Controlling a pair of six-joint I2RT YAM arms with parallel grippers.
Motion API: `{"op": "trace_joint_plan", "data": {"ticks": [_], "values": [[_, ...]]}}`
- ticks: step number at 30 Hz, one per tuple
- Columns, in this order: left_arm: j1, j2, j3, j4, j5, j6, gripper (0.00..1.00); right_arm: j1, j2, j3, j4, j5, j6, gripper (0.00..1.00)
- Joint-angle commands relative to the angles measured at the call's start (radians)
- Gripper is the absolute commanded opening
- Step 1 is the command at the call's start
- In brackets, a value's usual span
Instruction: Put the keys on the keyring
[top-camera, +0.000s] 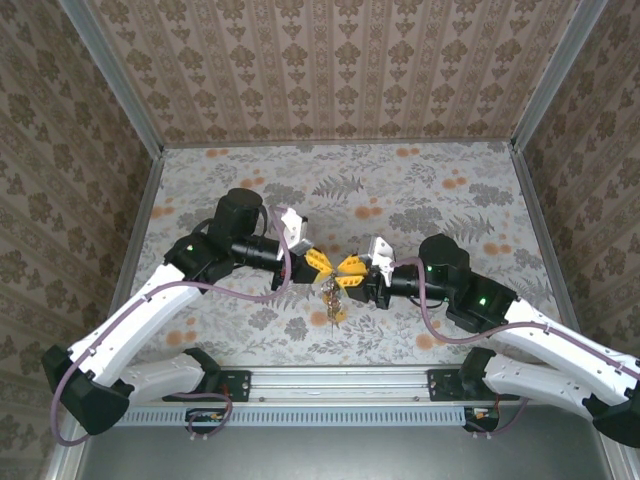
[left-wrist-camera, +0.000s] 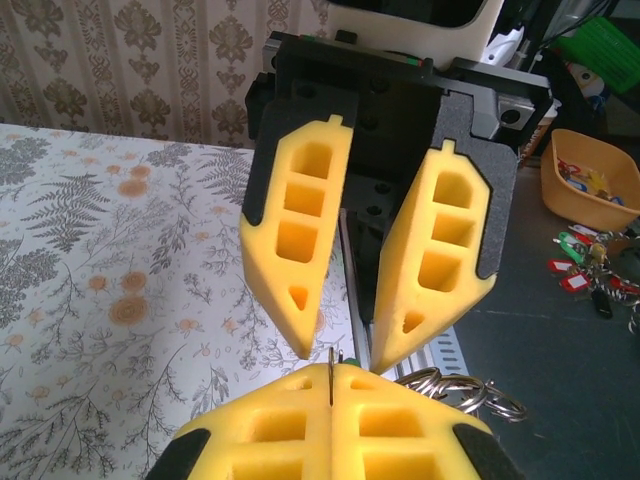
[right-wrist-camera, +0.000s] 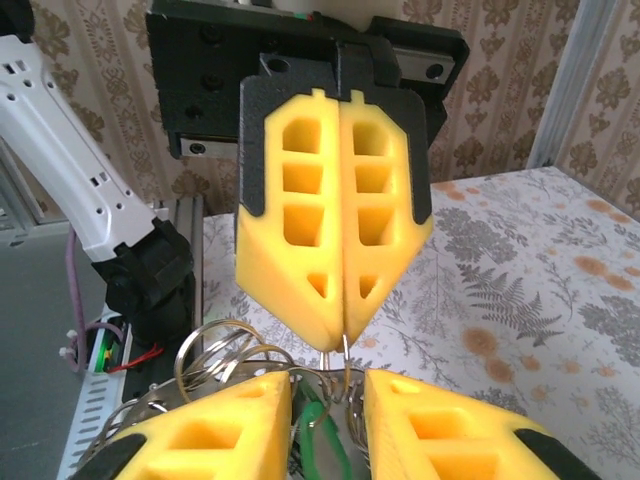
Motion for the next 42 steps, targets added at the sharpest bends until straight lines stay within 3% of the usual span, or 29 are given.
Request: {"op": "trace_joint_plan", "data": {"ticks": [1, 10, 19, 25, 29, 30, 35, 42], "values": [[-0.008, -0.027, 0.010, 0.009, 0.012, 0.026, 0.00, -0.003, -0.002, 0.009, 0.029, -0.040, 0.020, 0.25], [-0.015, -0.045, 0.008, 0.007, 0.009, 0.028, 0.00, -0.005, 0.019, 0.015, 0.017, -0.011, 0.027, 0.22], [-0.028, -0.041, 0.010, -0.010, -0.003, 0.039, 0.00, -0.004, 0.029, 0.035, 0.009, 0.005, 0.015, 0.01], [-0.057, -0.015, 0.039, -0.130, -0.093, 0.076, 0.00, -0.003, 0.023, 0.093, -0.094, 0.047, -0.031, 0.00], [-0.070, -0.015, 0.067, -0.219, -0.216, 0.099, 0.27, -0.001, 0.074, 0.213, -0.354, 0.118, -0.149, 0.00], [-0.072, -0.014, 0.077, -0.237, -0.246, 0.105, 0.30, 0.002, 0.082, 0.231, -0.397, 0.135, -0.173, 0.00], [-0.081, 0.010, 0.149, -0.309, -0.364, 0.130, 0.33, 0.027, 0.112, 0.310, -0.549, 0.222, -0.239, 0.00], [-0.097, 0.051, 0.224, -0.320, -0.371, 0.151, 0.35, 0.090, 0.190, 0.382, -0.662, 0.303, -0.269, 0.00]]}}
